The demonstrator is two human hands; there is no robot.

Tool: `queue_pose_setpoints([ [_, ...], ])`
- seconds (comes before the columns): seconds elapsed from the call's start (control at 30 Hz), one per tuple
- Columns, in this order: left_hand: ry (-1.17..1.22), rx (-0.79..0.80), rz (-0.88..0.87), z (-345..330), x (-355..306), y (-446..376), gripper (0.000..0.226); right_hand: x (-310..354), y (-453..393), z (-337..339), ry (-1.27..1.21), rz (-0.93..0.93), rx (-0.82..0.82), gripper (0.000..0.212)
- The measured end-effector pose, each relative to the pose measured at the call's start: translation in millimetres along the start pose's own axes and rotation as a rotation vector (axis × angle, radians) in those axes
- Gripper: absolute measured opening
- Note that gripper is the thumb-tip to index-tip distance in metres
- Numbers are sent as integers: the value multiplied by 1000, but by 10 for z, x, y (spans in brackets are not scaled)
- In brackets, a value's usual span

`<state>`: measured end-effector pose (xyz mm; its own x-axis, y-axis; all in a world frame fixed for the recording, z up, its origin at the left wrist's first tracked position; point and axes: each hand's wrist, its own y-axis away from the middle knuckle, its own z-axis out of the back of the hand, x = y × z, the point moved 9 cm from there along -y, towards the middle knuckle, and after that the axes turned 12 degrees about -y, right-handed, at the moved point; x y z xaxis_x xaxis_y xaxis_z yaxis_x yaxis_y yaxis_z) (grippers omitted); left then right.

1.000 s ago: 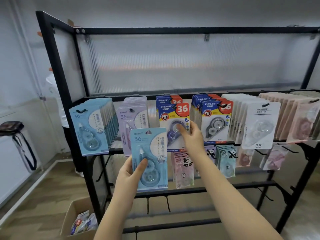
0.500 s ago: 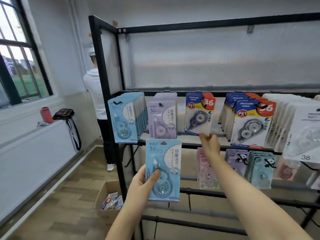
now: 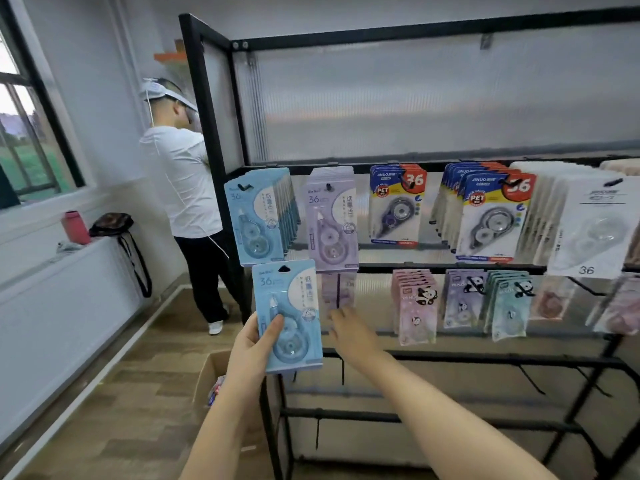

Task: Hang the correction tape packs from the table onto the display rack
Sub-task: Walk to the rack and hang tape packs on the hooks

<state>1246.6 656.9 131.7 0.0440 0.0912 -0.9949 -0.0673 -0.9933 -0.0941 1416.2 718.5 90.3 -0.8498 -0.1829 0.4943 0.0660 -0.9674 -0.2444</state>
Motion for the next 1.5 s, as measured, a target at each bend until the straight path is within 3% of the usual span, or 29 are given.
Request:
queue_pose_setpoints([
  [0.13,-6,13,-81,267,-225,-193,19,441,-108,-176,39,42,-6,25],
  [0.23,-7,40,-154,459,-460,-357,17,680,-215,-285,-15,33,-26,24],
  [0.43,-5,87,-259,609,-881,-756,15,898,-415,-445,107,1,25,27],
  [1.1,10,199,-207,519,-755,-1490,15,852,-410,-666,212,-124,31,29],
  [1.23,-141,191,-193,572,-518,-1576,25,779,-354,-719,222,-159,72,26],
  [1.5,-568,170,-121,854,169,-1413,10,723,-104,-818,187,-226,164,31],
])
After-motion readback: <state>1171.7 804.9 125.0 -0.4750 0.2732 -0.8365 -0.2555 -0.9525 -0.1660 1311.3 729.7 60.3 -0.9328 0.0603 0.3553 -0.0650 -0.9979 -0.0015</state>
